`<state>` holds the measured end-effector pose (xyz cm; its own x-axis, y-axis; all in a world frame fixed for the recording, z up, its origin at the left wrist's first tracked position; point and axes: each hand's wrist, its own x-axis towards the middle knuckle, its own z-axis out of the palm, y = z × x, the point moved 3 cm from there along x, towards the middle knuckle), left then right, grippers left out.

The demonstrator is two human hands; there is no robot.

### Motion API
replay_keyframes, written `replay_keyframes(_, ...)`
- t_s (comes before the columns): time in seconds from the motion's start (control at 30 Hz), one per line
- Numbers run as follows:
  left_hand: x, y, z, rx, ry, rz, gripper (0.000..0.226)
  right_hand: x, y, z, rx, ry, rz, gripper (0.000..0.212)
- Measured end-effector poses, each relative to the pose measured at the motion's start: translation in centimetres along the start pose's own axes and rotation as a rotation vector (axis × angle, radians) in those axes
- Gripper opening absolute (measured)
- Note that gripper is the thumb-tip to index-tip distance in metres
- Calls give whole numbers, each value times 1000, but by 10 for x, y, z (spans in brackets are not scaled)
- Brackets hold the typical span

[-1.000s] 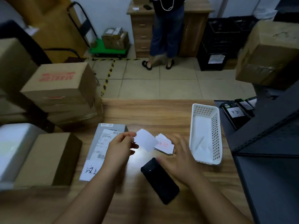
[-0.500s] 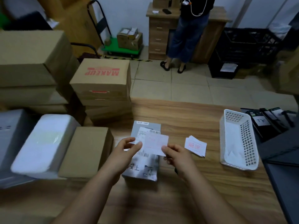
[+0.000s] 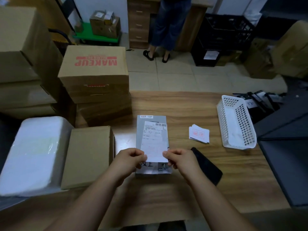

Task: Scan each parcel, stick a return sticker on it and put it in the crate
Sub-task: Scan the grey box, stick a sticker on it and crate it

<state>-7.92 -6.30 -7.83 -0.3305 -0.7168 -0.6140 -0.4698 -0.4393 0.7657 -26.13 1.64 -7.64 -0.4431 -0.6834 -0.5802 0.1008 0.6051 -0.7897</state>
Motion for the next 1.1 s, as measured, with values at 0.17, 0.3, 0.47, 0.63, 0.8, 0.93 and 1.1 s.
replay_keyframes(0.17,11,-23,3,354,212,245,40,-4,16,-17,-51,99,-7,12)
replay_keyframes(0.3,13,-40,7,663,174,360,43,-11,32,-18,-145,81,29,21)
replay_keyframes(0.47,11,-46,9,607,184,361,42,-14,37,-4,-148,59,10,21)
replay_keyframes(0.63,4,-48,10,496,203,346,38,-14,39,3,-204,47,16,19)
replay_keyframes(0.8,5,-49,12,483,220,351,40,-9,41,7,-188,71,21,22)
replay_keyframes(0.93,7,-52,11,521,210,357,43,-7,41,6,-189,88,15,22)
replay_keyframes(1.1,10,-54,9,559,203,359,46,-4,40,-1,-185,95,12,22)
